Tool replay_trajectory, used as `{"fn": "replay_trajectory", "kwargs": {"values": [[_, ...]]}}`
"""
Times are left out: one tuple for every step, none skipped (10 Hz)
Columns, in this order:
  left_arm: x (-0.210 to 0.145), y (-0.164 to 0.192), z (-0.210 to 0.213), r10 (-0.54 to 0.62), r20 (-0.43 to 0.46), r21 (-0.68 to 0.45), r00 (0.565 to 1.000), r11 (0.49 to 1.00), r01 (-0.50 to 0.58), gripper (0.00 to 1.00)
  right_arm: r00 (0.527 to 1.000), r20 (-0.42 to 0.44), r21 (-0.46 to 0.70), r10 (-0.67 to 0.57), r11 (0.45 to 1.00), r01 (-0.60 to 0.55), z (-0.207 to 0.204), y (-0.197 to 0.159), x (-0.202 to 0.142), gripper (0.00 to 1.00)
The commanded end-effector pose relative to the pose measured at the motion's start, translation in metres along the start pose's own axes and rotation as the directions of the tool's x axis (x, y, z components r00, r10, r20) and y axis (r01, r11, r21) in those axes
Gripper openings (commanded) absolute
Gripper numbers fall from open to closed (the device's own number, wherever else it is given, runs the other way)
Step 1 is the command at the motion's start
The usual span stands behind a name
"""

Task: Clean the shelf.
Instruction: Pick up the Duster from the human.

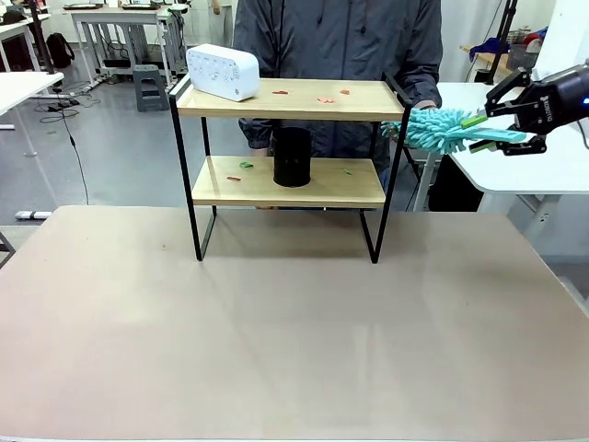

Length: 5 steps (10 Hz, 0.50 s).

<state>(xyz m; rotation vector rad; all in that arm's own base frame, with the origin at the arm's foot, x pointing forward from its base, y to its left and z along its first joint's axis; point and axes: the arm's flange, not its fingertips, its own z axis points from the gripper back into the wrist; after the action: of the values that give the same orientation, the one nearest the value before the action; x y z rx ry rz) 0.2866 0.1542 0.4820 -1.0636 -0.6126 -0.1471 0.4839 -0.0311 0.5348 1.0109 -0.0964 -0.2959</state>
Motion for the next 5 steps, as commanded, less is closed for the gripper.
{"fn": "replay_trajectory", "kwargs": {"values": [[0.0015, -0.0004, -0.0012, -0.023, 0.010, -0.013, 1.000, 1.000, 0.023, 1.00, 0.999, 0.037, 0.024, -0.014, 1.000, 0.013, -0.0031, -0.0007, -0.0004, 0.04], [0.0015, -0.0004, -0.0012, -0.023, 0.010, -0.013, 1.000, 1.000, 0.023, 1.00, 0.999, 0.036, 0.024, -0.012, 1.000, 0.012, -0.0021, -0.0017, -0.0003, 0.00], [0.0015, -0.0004, -0.0012, -0.023, 0.010, -0.013, 1.000, 1.000, 0.023, 1.00, 0.999, 0.040, 0.025, -0.011, 1.000, 0.010, -0.0009, -0.0028, 0.0001, 0.00], [0.0015, -0.0004, -0.0012, -0.023, 0.010, -0.013, 1.000, 1.000, 0.023, 1.00, 0.999, 0.041, 0.028, -0.005, 1.000, 0.003, 0.0011, -0.0033, -0.0010, 0.00], [0.0015, -0.0004, -0.0012, -0.023, 0.010, -0.013, 1.000, 1.000, 0.023, 1.00, 0.999, 0.039, 0.029, 0.000, 1.000, -0.001, 0.0028, -0.0036, -0.0017, 0.00]]}}
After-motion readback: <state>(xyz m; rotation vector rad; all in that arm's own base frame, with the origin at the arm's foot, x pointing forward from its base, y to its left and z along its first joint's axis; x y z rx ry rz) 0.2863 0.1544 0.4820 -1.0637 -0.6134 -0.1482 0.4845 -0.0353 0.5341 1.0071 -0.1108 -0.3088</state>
